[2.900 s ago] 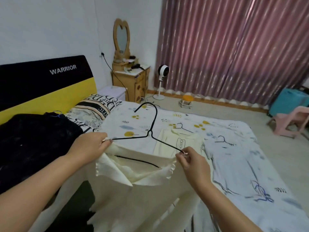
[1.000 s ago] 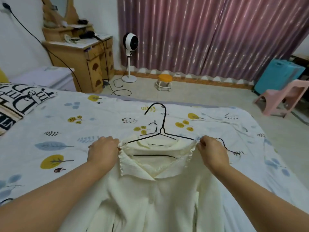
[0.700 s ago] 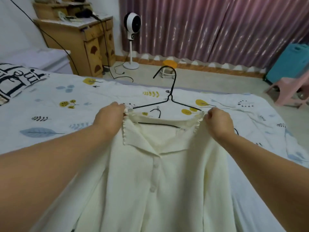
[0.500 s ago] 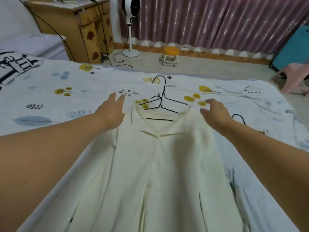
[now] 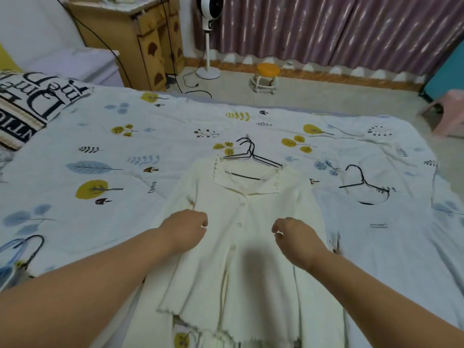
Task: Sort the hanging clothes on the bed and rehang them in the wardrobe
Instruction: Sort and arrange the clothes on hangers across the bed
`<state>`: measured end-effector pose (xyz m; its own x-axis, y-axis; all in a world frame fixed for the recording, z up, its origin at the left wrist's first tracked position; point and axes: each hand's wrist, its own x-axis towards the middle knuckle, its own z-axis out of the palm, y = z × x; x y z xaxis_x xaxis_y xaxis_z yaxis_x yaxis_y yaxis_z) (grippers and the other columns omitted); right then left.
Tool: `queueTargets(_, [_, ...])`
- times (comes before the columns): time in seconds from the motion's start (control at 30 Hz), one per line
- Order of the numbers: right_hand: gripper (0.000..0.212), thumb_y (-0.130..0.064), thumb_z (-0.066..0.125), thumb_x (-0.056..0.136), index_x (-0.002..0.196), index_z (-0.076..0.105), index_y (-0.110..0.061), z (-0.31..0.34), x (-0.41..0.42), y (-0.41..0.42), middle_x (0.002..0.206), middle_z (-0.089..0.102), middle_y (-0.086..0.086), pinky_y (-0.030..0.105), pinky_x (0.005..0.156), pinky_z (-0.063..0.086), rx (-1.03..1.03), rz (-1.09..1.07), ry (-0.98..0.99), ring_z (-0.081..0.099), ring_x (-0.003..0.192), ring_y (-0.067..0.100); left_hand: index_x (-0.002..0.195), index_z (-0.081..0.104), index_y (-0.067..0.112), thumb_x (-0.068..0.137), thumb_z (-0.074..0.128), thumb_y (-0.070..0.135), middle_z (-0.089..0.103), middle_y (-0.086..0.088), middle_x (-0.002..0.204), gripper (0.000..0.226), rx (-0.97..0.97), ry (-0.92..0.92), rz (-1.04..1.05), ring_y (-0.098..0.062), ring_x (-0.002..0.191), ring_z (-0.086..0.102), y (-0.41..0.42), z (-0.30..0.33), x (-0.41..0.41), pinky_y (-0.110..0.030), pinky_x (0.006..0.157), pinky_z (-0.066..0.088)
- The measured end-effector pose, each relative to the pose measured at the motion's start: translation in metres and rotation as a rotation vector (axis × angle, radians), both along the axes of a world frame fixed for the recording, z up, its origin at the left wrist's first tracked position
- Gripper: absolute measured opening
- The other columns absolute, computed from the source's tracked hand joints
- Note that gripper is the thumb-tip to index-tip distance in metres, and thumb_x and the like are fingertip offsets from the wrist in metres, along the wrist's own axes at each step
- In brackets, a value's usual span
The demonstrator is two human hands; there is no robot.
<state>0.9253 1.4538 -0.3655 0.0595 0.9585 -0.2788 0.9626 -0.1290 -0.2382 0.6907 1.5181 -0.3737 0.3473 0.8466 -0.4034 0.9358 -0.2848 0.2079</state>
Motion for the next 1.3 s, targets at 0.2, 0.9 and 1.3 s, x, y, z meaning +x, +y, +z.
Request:
queueTargets(0.2, [0.032, -0.012, 0.036, 0.095, 0.119, 0.057, -0.013, 0.053, -0.049, -0.053, 0.118, 0.058, 0.007, 0.029, 0.084, 0.042, 0.048, 0.138, 0.043, 0.054, 0.107, 0.024, 0.127, 0.049, 0.017, 0.099, 0.035, 0.028, 0.054, -0.004, 0.125, 0.033, -0.004, 0.047, -0.053, -0.021, 0.115, 0.050, -0.073, 0.052, -0.032, -0.030, 0.089, 0.039])
queueTargets(0.9, [0.036, -0.007, 0.034, 0.093, 0.120, 0.056, -0.009, 0.133, -0.333, -0.172, 0.119, 0.060, 0.011, 0.033, 0.087, 0.044, -0.007, 0.349, 0.134, 0.054, 0.109, 0.028, 0.107, 0.058, 0.015, 0.096, 0.040, 0.027, 0.061, -0.006, 0.113, 0.025, -0.005, 0.053, 0.127, -0.023, 0.104, 0.055, -0.235, 0.156, -0.303, -0.033, 0.084, 0.043])
queueTargets(1.3, [0.026, -0.014, 0.040, 0.092, 0.117, 0.047, -0.009, 0.035, -0.466, -0.168, 0.127, 0.047, 0.013, 0.034, 0.092, 0.041, -0.141, 0.234, 0.134, 0.048, 0.116, 0.031, 0.125, 0.049, 0.018, 0.096, 0.040, 0.028, 0.051, -0.002, 0.127, 0.031, -0.019, 0.086, 0.224, -0.018, 0.115, 0.048, -0.241, 0.064, -0.442, -0.031, 0.094, 0.042])
